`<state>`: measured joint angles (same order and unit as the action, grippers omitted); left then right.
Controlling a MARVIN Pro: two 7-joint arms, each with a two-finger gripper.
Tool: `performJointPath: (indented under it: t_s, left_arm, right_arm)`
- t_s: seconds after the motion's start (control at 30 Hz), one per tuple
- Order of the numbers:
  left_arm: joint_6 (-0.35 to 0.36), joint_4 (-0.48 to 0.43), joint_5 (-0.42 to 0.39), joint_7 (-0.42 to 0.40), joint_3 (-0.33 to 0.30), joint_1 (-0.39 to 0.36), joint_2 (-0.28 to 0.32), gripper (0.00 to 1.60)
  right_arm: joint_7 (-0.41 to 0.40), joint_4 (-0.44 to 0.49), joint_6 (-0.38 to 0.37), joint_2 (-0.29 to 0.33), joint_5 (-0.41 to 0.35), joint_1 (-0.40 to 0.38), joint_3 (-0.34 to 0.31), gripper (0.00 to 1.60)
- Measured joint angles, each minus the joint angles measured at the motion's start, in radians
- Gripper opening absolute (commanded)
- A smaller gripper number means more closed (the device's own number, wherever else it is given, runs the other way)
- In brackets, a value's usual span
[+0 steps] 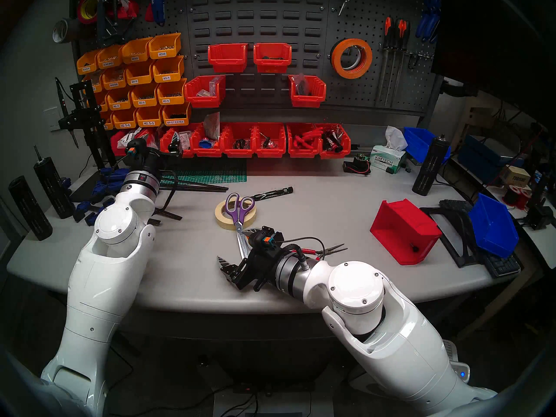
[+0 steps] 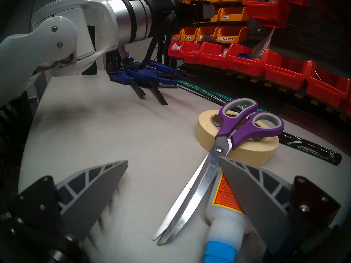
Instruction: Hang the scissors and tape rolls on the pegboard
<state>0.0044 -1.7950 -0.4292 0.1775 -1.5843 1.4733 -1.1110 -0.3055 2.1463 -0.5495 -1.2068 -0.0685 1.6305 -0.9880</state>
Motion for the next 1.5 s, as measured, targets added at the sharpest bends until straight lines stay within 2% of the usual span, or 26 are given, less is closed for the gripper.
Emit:
performJointPath:
  t_s: [0.7, 1.5]
  left_arm:
    - [0.0, 0.0, 0.0, 0.0, 0.0, 0.0, 0.0, 1.6]
    - [0.0, 0.0, 0.0, 0.0, 0.0, 0.0, 0.0, 1.6]
  right_arm:
    - [0.001, -0.022, 0.032, 0.0, 0.019, -0.013, 0.017, 1.6]
    - [-0.002, -0.036, 0.027, -0.007, 0.006, -0.027, 0.009, 1.6]
